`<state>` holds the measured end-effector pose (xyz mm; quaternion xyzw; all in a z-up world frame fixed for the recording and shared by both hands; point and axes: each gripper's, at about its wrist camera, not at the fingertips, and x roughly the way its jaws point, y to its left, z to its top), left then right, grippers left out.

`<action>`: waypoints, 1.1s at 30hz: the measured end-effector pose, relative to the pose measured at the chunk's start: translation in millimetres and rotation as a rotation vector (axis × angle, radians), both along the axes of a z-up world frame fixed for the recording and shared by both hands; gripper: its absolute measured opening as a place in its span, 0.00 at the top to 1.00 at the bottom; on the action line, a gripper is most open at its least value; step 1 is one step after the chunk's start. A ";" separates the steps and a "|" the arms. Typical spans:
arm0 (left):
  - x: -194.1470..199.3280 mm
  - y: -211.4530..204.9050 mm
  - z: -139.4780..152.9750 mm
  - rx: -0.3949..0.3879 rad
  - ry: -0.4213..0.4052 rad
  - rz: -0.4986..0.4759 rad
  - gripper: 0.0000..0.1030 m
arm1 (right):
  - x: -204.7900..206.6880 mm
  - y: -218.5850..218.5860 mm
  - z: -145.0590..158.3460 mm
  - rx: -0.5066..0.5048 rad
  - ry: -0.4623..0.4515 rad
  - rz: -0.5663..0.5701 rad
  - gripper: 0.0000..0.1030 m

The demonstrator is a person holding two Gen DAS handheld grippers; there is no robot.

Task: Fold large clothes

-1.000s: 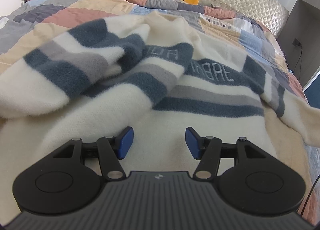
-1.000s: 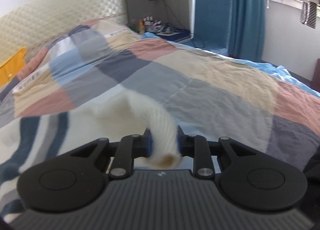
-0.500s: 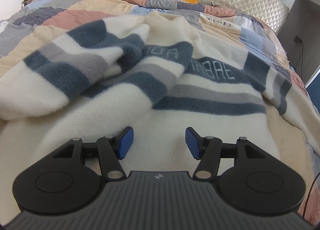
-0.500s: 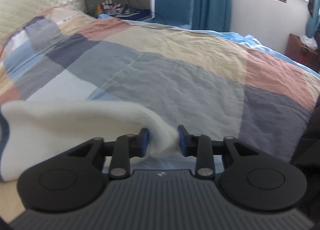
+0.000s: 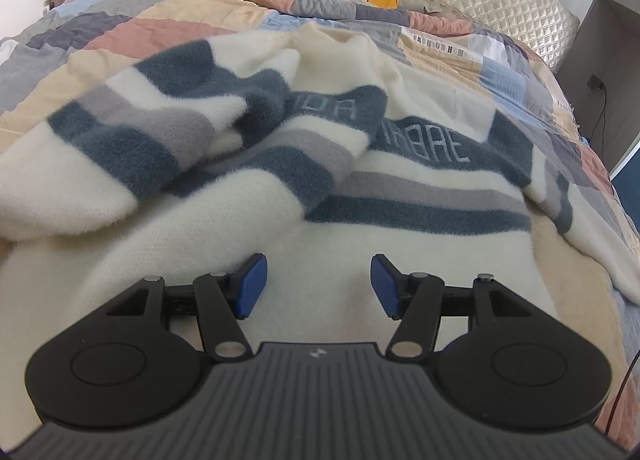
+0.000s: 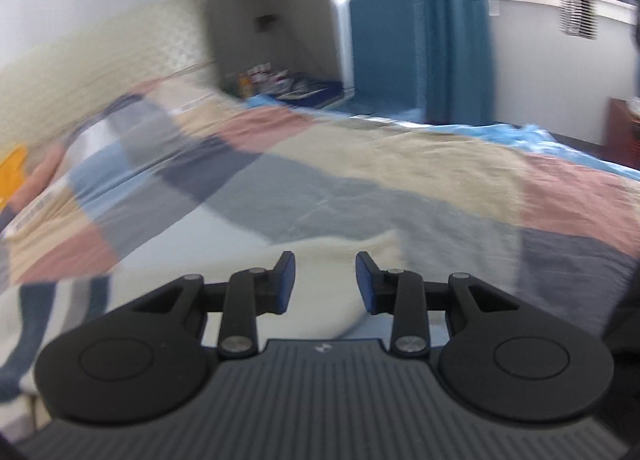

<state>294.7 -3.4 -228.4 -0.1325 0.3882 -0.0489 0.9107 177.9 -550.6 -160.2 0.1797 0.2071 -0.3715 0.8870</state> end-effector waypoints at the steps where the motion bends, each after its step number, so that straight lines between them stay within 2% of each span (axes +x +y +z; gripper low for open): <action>1: 0.3 0.0 0.3 0.002 -0.001 0.000 0.39 | 5.4 -2.0 -1.9 0.016 0.008 0.022 0.65; 4: 0.5 0.9 1.8 0.002 -0.006 0.007 0.39 | 15.8 -5.7 -14.4 0.074 0.049 0.053 0.65; 8: 1.5 0.5 4.5 0.006 -0.018 0.006 0.39 | 30.3 -16.2 -39.6 0.134 0.160 0.021 0.66; 10: 2.7 1.5 5.0 -0.006 -0.016 0.008 0.39 | 31.1 -22.0 -51.9 0.184 0.180 -0.001 0.66; 13: 4.4 2.6 5.7 -0.020 -0.015 0.012 0.39 | 37.7 -20.8 -61.8 0.181 0.210 0.002 0.64; 18: 4.1 3.9 8.4 -0.035 -0.028 0.013 0.39 | 45.7 -0.1 -47.5 0.115 0.232 0.030 0.66; 23: 1.2 7.7 15.9 -0.045 -0.067 0.023 0.39 | 37.2 27.4 -19.0 -0.019 0.211 0.066 0.65; 26: -3.5 11.0 24.3 -0.043 -0.098 0.031 0.39 | 30.0 41.6 -3.0 -0.016 0.164 0.120 0.65; 30: -13.1 16.7 41.3 -0.003 -0.146 0.045 0.39 | 25.7 66.2 20.8 -0.012 0.103 0.218 0.65; 33: -22.1 29.6 57.3 0.016 -0.164 0.062 0.39 | 20.1 93.1 30.9 0.035 0.054 0.319 0.65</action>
